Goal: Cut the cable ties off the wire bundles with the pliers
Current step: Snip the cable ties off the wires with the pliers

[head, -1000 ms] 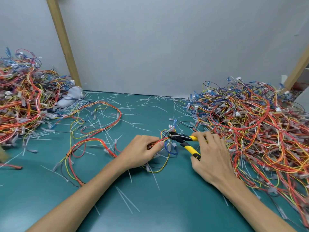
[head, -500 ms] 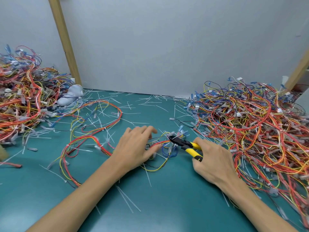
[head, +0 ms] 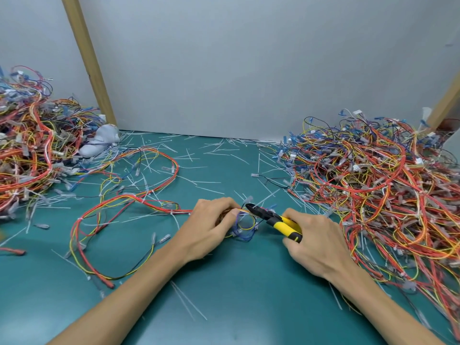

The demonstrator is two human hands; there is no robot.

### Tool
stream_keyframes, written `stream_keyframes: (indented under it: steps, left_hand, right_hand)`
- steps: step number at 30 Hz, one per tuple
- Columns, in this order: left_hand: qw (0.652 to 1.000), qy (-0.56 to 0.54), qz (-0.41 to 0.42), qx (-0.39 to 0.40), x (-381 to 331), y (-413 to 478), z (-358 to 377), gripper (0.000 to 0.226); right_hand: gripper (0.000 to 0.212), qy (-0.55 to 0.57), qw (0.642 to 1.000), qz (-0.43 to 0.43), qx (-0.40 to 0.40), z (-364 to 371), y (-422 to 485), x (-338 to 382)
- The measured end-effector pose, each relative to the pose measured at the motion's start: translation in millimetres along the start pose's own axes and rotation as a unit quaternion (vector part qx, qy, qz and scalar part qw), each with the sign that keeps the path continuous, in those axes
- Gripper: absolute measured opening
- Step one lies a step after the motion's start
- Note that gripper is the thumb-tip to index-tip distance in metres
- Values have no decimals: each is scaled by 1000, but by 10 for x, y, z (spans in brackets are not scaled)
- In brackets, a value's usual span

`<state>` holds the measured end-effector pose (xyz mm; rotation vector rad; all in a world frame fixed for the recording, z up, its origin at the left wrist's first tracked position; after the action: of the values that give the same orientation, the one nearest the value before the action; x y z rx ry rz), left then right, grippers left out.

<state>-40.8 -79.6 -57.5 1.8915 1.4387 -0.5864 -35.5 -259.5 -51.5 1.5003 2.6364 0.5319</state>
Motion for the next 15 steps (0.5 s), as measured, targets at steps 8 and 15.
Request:
stream_keyframes:
  steps: [8,15]
  left_hand:
    - [997,-80,4,13,4,32,-34,40]
    - [999,37,-1,-38,57,66,-13,27]
  right_hand:
    - [19,38,999,-7,-20,-11,103,26]
    - [23,45,999,-11,-14,37,105,16]
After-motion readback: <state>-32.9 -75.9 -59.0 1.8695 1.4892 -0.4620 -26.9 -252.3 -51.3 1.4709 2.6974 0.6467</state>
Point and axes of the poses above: each hand's wrist, its own y-axis towards the middle knuckle, its own z-axis out of the palm, x = y × z, the point moved 10 cm from there along y, towards the middle knuckle, and after that the axes turned 9 degrees about -z, right-handed, at the moved point
